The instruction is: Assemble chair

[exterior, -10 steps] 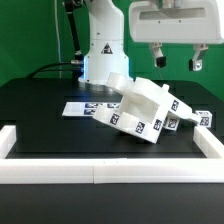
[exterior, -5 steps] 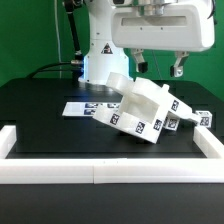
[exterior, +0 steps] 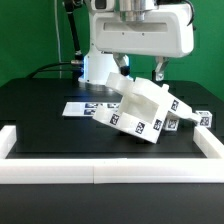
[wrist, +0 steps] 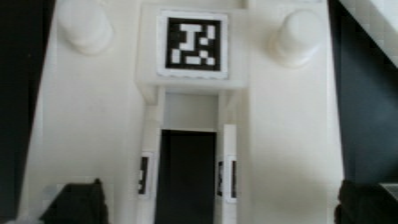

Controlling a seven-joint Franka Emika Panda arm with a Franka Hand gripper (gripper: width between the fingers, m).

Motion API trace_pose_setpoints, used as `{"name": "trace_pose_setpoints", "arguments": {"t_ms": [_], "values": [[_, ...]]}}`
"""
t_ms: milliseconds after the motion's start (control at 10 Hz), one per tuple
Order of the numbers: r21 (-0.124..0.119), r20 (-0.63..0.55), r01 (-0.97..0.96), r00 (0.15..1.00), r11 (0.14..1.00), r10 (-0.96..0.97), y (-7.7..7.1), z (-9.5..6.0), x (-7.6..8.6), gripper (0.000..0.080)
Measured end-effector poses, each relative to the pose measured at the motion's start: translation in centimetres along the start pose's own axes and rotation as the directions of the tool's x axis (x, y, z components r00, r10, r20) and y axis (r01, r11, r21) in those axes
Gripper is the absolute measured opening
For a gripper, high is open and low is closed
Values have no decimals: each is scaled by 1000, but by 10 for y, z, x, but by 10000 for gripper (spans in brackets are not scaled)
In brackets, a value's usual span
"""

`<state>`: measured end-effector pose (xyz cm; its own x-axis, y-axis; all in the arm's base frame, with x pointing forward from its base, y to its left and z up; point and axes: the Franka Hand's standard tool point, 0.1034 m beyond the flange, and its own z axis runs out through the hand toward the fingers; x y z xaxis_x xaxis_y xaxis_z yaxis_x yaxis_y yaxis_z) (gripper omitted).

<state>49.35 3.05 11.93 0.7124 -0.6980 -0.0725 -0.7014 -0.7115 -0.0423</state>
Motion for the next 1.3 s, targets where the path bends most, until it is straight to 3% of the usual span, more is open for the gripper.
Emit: {"name": "trace_pose_setpoints", "arguments": {"t_ms": [400,500,800,1300], "values": [[-21,-6,24,1000,999,-24,5,9,16,649],[-16,-17,24,1000,1000,-25,-1,3,30,649],[-37,-41,47,998,998,-49,-4,14,59,649],[-28,-76,62,995,998,-64,-8,17,67,649]]}}
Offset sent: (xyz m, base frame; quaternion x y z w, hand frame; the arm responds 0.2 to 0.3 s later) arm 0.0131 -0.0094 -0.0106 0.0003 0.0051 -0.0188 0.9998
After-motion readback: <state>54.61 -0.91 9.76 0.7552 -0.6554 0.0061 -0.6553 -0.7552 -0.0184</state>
